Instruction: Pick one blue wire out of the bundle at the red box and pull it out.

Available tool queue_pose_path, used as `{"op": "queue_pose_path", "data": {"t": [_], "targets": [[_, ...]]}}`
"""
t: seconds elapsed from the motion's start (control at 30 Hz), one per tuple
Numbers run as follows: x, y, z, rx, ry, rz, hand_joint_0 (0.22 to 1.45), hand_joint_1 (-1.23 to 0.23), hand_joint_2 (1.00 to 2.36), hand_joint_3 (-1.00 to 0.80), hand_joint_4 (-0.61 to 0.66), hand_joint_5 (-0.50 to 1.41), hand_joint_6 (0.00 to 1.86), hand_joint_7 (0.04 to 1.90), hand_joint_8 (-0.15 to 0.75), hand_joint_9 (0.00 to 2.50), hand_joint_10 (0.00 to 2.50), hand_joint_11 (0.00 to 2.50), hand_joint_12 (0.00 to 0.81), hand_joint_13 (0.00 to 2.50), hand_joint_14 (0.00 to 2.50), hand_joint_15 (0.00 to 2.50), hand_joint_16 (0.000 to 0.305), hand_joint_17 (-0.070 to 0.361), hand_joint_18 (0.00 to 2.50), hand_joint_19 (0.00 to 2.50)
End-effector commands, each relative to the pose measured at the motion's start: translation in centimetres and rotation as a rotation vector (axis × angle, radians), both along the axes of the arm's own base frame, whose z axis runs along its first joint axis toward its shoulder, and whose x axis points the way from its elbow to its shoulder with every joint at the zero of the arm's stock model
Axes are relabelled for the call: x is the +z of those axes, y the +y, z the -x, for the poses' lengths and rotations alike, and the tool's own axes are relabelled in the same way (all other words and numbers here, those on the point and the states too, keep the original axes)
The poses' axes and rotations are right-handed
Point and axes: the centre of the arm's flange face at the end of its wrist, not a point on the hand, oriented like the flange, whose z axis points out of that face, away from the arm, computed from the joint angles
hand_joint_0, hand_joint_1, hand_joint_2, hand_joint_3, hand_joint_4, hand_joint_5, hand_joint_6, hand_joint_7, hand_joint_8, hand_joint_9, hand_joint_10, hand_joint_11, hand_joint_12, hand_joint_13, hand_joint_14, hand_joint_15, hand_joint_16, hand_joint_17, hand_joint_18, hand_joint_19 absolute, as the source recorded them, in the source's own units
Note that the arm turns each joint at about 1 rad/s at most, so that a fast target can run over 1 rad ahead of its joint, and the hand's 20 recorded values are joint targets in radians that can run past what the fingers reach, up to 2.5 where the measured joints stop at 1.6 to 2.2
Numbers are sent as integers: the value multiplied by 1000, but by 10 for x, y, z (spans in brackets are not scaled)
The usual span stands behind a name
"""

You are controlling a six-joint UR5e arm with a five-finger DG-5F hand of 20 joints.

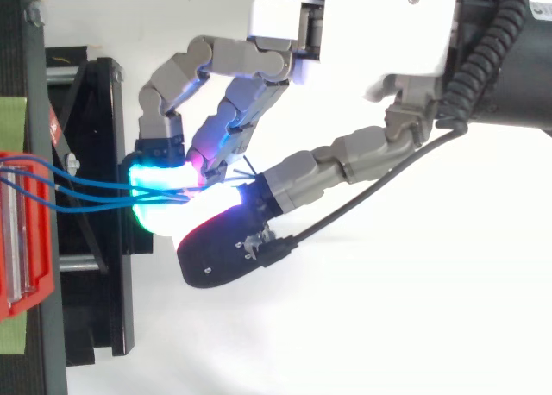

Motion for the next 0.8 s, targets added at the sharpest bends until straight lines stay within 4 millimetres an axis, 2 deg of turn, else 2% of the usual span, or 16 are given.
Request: {"op": "queue_pose_path", "data": {"t": [0.0, 0.1, 0.23, 0.43, 0.57, 0.63, 0.77], "targets": [[4, -2, 2, -3, -2, -20, 722, -877, 1015, -242, 57, -207, 992, 984, 342, 803, 13, 604, 432, 894, 16, 485, 55, 124, 884, 453], [4, -3, 2, -4, -2, -25, 748, -889, 1013, -295, 197, -224, 981, 853, 334, 741, 12, 589, 433, 863, 17, 473, 55, 125, 859, 431], [3, -2, 2, -1, -1, -32, 688, -905, 1000, -500, 232, -228, 964, 835, 331, 717, 12, 592, 432, 846, 16, 480, 56, 126, 858, 428], [3, -2, 3, 0, 9, -51, 533, -751, 1000, -500, 229, -197, 944, 872, 371, 826, 10, 594, 454, 867, 16, 497, 60, 134, 848, 497], [2, -2, 3, 0, 11, -51, 524, -673, 1000, -500, 217, -172, 933, 928, 376, 883, 13, 598, 459, 895, 16, 500, 60, 135, 861, 514], [4, -2, 4, 3, 11, -51, 559, -647, 1001, -488, 212, -163, 930, 957, 371, 904, 14, 594, 449, 900, 16, 511, 58, 130, 857, 530], [4, -2, 5, 7, 20, -51, 599, -685, 1011, -355, 186, -154, 938, 989, 377, 929, 11, 601, 443, 922, 18, 510, 56, 126, 874, 524]]}}
